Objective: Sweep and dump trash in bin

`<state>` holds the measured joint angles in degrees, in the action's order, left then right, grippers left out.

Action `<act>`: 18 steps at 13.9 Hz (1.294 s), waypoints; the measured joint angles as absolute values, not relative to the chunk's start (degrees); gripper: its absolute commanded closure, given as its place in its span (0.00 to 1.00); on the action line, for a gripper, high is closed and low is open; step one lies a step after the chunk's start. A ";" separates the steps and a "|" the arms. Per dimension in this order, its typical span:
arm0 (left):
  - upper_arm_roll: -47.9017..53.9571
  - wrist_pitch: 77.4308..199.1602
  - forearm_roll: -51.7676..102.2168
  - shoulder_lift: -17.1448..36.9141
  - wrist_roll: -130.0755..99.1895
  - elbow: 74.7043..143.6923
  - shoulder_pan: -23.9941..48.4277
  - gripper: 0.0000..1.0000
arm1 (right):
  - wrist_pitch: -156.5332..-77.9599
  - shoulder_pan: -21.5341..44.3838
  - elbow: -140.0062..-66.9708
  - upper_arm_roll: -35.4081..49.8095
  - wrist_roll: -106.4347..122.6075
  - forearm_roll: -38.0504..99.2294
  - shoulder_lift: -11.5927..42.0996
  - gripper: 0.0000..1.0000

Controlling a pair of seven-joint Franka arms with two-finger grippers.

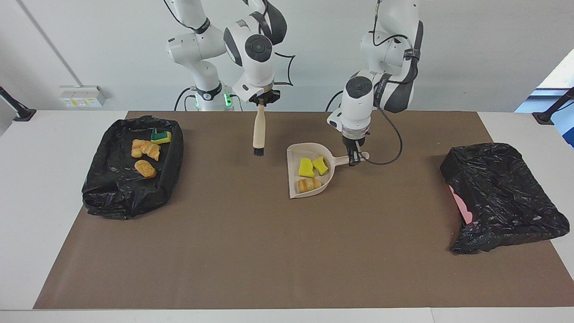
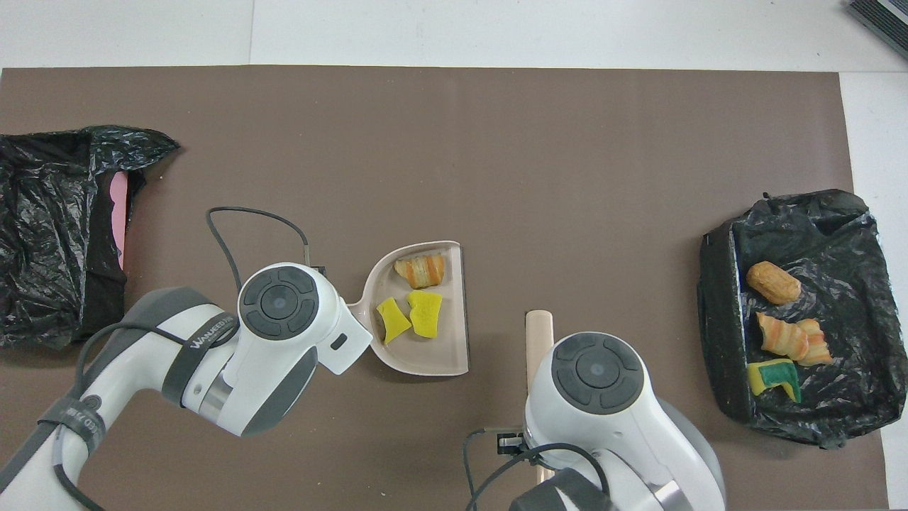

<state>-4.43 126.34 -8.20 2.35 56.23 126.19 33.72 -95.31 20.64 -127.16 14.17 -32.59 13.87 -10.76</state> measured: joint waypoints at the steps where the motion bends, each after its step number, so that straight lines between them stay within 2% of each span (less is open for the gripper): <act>1: -4.49 126.32 -8.24 2.31 57.00 125.12 32.32 1.00 | -96.24 20.65 -128.46 14.17 -32.59 14.84 -11.30 1.00; 4: -4.73 126.25 -8.26 1.55 64.14 122.19 25.99 1.00 | -99.95 21.18 -131.63 14.20 -32.59 16.87 -12.52 1.00; 6: -4.97 125.45 -8.26 0.05 66.64 121.29 21.40 1.00 | -105.43 23.69 -133.97 14.24 -32.74 17.53 -12.24 1.00; 11: -5.17 121.10 -8.27 -3.26 70.59 119.94 12.08 1.00 | -116.97 30.84 -135.52 14.51 -37.01 19.28 -6.72 1.00; 14: -5.22 120.68 -8.26 -3.67 72.20 119.82 7.18 1.00 | -119.15 34.26 -134.82 14.55 -39.69 19.29 -1.97 1.00; 18: -5.42 120.65 -7.45 -4.19 73.14 117.26 -1.57 1.00 | -119.94 35.10 -134.25 14.52 -39.98 19.29 -0.46 1.00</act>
<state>-5.42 120.65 -7.45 -4.19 73.14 117.26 -1.57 -119.94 35.10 -134.25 14.52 -39.98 19.29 -0.46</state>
